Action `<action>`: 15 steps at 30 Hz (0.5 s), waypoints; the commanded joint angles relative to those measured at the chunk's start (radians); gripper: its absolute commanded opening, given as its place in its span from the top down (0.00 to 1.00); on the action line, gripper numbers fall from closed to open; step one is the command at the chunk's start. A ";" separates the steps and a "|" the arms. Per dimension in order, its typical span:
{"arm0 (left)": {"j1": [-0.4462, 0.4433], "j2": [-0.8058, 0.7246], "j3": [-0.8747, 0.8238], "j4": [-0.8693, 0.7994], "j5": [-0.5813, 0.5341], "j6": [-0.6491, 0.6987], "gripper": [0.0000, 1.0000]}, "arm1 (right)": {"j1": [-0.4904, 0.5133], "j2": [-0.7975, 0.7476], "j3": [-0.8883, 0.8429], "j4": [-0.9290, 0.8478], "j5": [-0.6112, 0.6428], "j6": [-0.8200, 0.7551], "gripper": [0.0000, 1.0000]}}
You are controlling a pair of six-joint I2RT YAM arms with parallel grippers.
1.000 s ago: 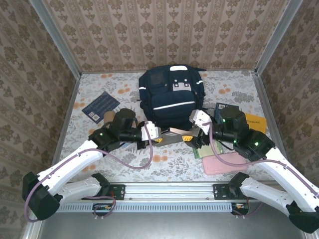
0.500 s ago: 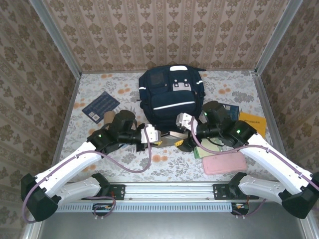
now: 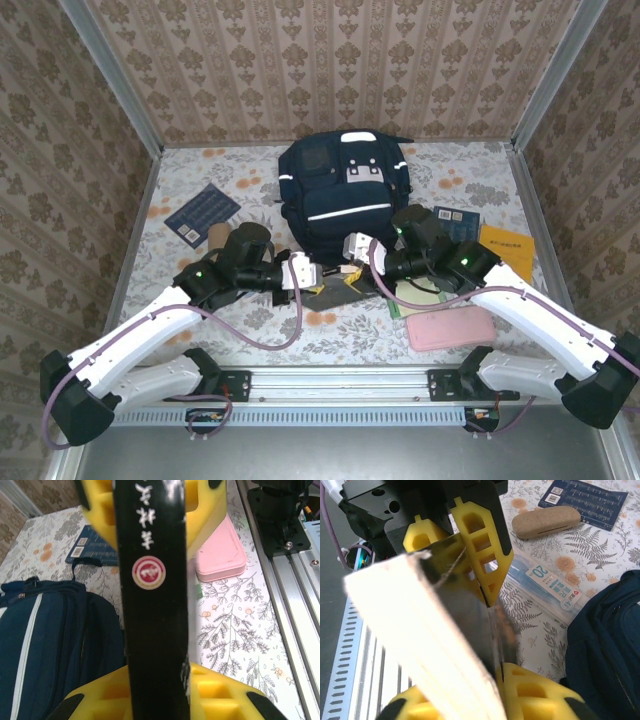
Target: Pack the student bag
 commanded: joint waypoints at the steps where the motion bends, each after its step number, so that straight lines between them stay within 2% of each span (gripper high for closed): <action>1: -0.011 -0.021 0.034 0.083 0.021 -0.001 1.00 | -0.009 -0.008 -0.015 0.045 0.044 0.050 1.00; 2: -0.013 -0.019 0.033 0.101 -0.018 -0.031 0.95 | -0.023 -0.022 -0.019 0.073 0.057 0.074 1.00; 4: -0.011 -0.008 0.038 0.133 -0.116 -0.074 0.66 | -0.084 -0.064 -0.036 0.141 0.112 0.198 1.00; 6: -0.005 0.020 0.058 0.155 -0.233 -0.156 0.46 | -0.164 -0.108 -0.045 0.192 0.204 0.369 1.00; 9: 0.016 0.103 0.146 0.120 -0.350 -0.254 0.41 | -0.297 -0.179 -0.070 0.224 0.286 0.593 1.00; 12: 0.027 0.225 0.259 0.051 -0.457 -0.307 0.38 | -0.387 -0.245 -0.099 0.218 0.383 0.769 1.00; 15: 0.053 0.379 0.391 -0.032 -0.513 -0.369 0.36 | -0.459 -0.246 -0.091 0.136 0.421 0.874 1.00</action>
